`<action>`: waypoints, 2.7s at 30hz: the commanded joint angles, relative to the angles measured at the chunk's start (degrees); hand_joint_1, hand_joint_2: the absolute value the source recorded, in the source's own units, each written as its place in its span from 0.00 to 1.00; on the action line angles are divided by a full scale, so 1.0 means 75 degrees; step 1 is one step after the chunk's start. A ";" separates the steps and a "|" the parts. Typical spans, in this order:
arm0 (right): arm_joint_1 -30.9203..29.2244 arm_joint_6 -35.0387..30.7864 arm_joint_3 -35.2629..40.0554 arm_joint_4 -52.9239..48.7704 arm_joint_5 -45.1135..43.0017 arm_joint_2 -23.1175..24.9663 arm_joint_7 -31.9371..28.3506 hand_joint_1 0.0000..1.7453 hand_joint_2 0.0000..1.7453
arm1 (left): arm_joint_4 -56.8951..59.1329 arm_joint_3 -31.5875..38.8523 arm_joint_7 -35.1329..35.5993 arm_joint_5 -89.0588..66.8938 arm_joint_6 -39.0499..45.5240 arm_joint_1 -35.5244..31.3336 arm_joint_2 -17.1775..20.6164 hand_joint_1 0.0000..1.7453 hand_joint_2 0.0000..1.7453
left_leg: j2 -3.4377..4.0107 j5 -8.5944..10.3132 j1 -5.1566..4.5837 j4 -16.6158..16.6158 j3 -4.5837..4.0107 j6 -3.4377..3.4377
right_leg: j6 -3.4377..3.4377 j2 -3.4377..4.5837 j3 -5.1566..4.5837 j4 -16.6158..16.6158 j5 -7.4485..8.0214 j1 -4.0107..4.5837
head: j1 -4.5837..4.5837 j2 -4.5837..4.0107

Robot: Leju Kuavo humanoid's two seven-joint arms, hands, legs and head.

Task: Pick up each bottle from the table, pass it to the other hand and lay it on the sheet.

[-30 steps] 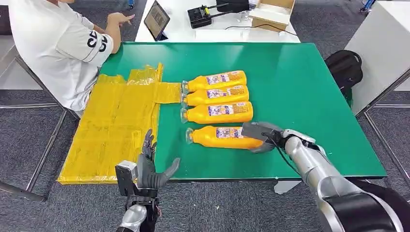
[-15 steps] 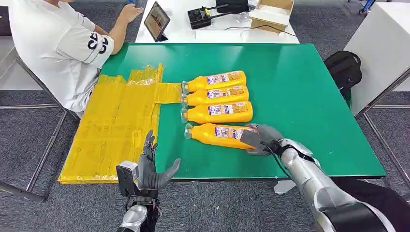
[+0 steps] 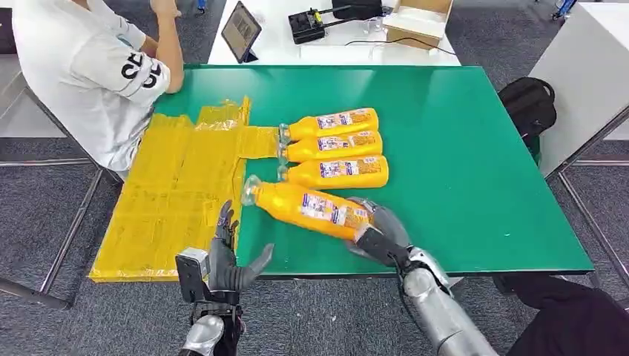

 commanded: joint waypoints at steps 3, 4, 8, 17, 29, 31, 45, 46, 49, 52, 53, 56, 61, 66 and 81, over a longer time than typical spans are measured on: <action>0.0929 -0.0677 -0.1481 -0.3028 -0.0320 0.0803 -0.0119 1.00 1.00 | 0.0018 0.0115 0.0029 0.0045 0.0111 0.0098 -0.0233 0.00 1.00 | -0.0002 -0.0013 -0.0004 0.0001 0.0019 0.0008 | -0.0018 -0.0010 0.0021 0.0002 -0.0015 0.0000 | 0.0000 0.0000; 0.0978 -0.0789 -0.1560 -0.3163 -0.0403 0.0885 -0.0230 1.00 1.00 | 0.0033 0.0114 0.0029 0.0065 0.0115 0.0096 -0.0233 0.00 1.00 | -0.0004 -0.0007 -0.0004 -0.0001 0.0010 0.0006 | -0.0013 -0.0011 0.0012 -0.0001 -0.0010 0.0000 | 0.0003 0.0000; 0.1143 -0.0879 -0.1536 -0.3400 -0.0347 0.0956 -0.0289 1.00 1.00 | 0.0056 0.0083 0.0029 0.0209 -0.0032 0.0089 -0.0233 0.00 1.00 | 0.0004 -0.0019 -0.0005 0.0001 0.0028 0.0007 | -0.0024 -0.0006 0.0025 0.0004 -0.0020 0.0001 | 0.0003 0.0000; 0.1286 -0.0508 -0.1107 -0.2977 0.0075 0.1059 -0.0569 1.00 1.00 | 0.0261 -0.0023 0.0029 0.0885 -0.1279 -0.0014 -0.0233 0.00 1.00 | 0.0008 -0.0016 -0.0004 -0.0003 0.0034 0.0010 | -0.0019 -0.0003 0.0031 -0.0006 -0.0014 0.0002 | 0.0000 0.0000; 0.1811 -0.0326 -0.0529 -0.0705 0.0394 0.1979 -0.1776 1.00 1.00 | -0.0809 -0.0562 0.0508 0.1710 -0.3583 0.0318 -0.0233 0.00 1.00 | 0.0015 -0.0024 0.0007 -0.0008 0.0043 0.0004 | -0.0027 0.0005 0.0038 -0.0013 -0.0019 0.0012 | 0.0000 0.0000; 0.1831 -0.0364 -0.0559 -0.0497 0.0419 0.2017 -0.1873 1.00 1.00 | -0.0863 -0.0593 0.0524 0.1710 -0.3663 0.0339 -0.0233 0.00 1.00 | 0.0012 -0.0015 0.0007 -0.0007 0.0024 0.0001 | -0.0021 0.0004 0.0020 -0.0011 -0.0013 0.0009 | 0.0000 0.0000; 0.1845 -0.0293 -0.0873 -0.0635 0.0296 0.2063 -0.1986 1.00 1.00 | -0.0756 -0.0696 0.0481 0.1677 -0.3751 0.0264 -0.0233 0.00 1.00 | 0.0005 -0.0018 0.0000 -0.0007 0.0030 0.0003 | -0.0023 -0.0005 0.0025 -0.0007 -0.0019 0.0003 | 0.0000 0.0000; 0.1845 -0.0293 -0.0873 -0.0635 0.0296 0.2063 -0.1986 1.00 1.00 | -0.0756 -0.0696 0.0481 0.1677 -0.3751 0.0264 -0.0233 0.00 1.00 | 0.0005 -0.0015 0.0000 -0.0006 0.0023 0.0002 | -0.0021 -0.0004 0.0018 -0.0007 -0.0016 0.0004 | 0.0000 0.0000; 0.1845 -0.0293 -0.0873 -0.0635 0.0296 0.2063 -0.1986 1.00 1.00 | -0.0756 -0.0696 0.0481 0.1677 -0.3751 0.0264 -0.0233 0.00 1.00 | 0.0005 -0.0014 0.0000 -0.0007 0.0022 0.0002 | -0.0021 -0.0004 0.0018 -0.0008 -0.0015 0.0003 | 0.0000 0.0000; 0.1845 -0.0293 -0.0873 -0.0635 0.0296 0.2063 -0.1986 1.00 1.00 | -0.0756 -0.0696 0.0481 0.1677 -0.3751 0.0264 -0.0233 0.00 1.00 | 0.0004 -0.0013 0.0001 -0.0006 0.0019 0.0001 | -0.0021 -0.0004 0.0015 -0.0007 -0.0015 0.0004 | 0.0000 0.0000; 0.1845 -0.0293 -0.0873 -0.0635 0.0296 0.2063 -0.1986 1.00 1.00 | -0.0756 -0.0696 0.0481 0.1677 -0.3751 0.0264 -0.0233 0.00 1.00 | 0.0008 -0.0022 0.0000 -0.0007 0.0038 0.0005 | -0.0029 -0.0004 0.0034 -0.0008 -0.0023 0.0005 | 0.0000 0.0000; 0.1845 -0.0293 -0.0873 -0.0635 0.0296 0.2063 -0.1986 1.00 1.00 | -0.0756 -0.0696 0.0481 0.1677 -0.3751 0.0264 -0.0233 0.00 1.00 | 0.0008 -0.0022 0.0001 -0.0007 0.0038 0.0004 | -0.0029 -0.0004 0.0034 -0.0008 -0.0023 0.0006 | 0.0000 0.0000; 0.1845 -0.0293 -0.0873 -0.0635 0.0296 0.2063 -0.1986 1.00 1.00 | -0.0756 -0.0696 0.0481 0.1677 -0.3751 0.0264 -0.0233 0.00 1.00 | 0.0005 -0.0014 0.0001 -0.0006 0.0020 0.0001 | -0.0020 -0.0003 0.0016 -0.0006 -0.0015 0.0004 | 0.0000 0.0000; 0.1845 -0.0293 -0.0873 -0.0635 0.0296 0.2063 -0.1986 1.00 1.00 | -0.0756 -0.0696 0.0481 0.1677 -0.3751 0.0264 -0.0233 0.00 1.00 | 0.0006 -0.0019 0.0002 -0.0006 0.0030 0.0003 | -0.0025 -0.0004 0.0026 -0.0008 -0.0019 0.0006 | 0.0000 0.0000; 0.1322 0.0061 0.1269 0.1999 0.1395 0.2506 -0.1827 1.00 1.00 | 0.0148 -0.0918 0.0463 0.1415 -0.3242 -0.0308 -0.0233 0.00 1.00 | 0.0025 -0.0021 0.0006 -0.0012 0.0047 0.0001 | -0.0029 0.0013 0.0037 -0.0014 -0.0016 0.0011 | 0.0000 0.0000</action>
